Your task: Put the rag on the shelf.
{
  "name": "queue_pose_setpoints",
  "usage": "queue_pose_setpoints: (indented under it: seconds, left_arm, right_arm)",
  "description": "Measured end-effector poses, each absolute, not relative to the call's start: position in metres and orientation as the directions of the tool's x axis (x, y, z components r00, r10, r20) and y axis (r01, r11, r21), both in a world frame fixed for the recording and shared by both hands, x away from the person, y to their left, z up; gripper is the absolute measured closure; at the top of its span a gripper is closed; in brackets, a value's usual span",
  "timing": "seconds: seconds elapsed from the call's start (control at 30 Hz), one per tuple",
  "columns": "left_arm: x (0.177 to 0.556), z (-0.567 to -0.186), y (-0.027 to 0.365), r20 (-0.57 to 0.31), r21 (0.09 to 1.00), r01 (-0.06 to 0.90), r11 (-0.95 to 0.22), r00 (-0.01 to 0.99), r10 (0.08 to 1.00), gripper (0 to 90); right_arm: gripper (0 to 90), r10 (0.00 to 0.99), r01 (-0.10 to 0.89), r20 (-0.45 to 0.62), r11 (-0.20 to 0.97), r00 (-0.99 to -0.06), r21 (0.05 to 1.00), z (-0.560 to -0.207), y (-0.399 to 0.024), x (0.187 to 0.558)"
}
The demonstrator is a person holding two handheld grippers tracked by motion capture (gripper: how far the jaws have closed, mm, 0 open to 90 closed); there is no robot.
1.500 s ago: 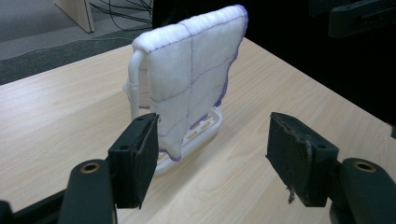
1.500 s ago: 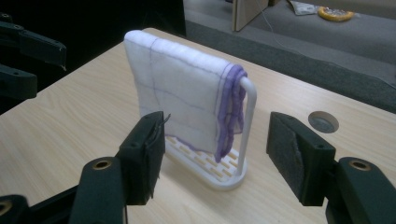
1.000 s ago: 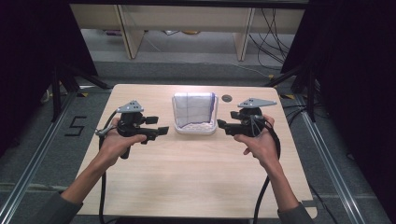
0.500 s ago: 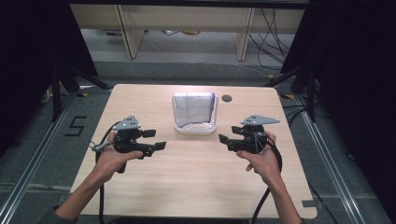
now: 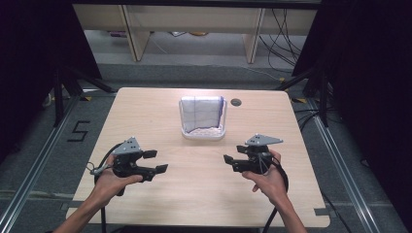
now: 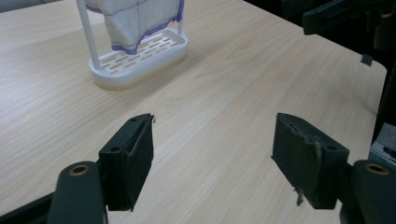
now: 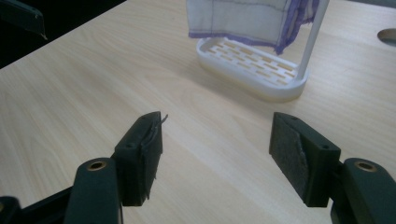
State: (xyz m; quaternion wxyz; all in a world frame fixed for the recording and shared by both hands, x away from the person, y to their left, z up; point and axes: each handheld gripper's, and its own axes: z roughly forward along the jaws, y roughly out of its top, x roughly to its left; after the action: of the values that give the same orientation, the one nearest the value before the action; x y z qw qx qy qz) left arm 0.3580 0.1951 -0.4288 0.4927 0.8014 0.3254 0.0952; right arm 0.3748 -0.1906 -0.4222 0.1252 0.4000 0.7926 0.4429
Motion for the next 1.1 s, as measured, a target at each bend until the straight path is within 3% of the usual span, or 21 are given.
queue_pose_setpoints:
  seconds: [0.13, 1.1]
  left_arm:
    - [0.356, -0.434, 0.199, -0.17, 0.852, 0.432, -0.297, 0.764, 0.622, 28.0]
    - [0.323, -0.469, 0.197, -0.11, 0.835, 0.401, -0.377, 0.793, 0.599, 25.0]
  right_arm:
    - [35.5, 0.743, 0.548, 0.193, 0.266, -0.641, 0.793, -0.427, -0.19, 0.368]
    - [25.0, 0.735, 0.53, 0.153, 0.312, -0.661, 0.788, -0.457, -0.193, 0.321]
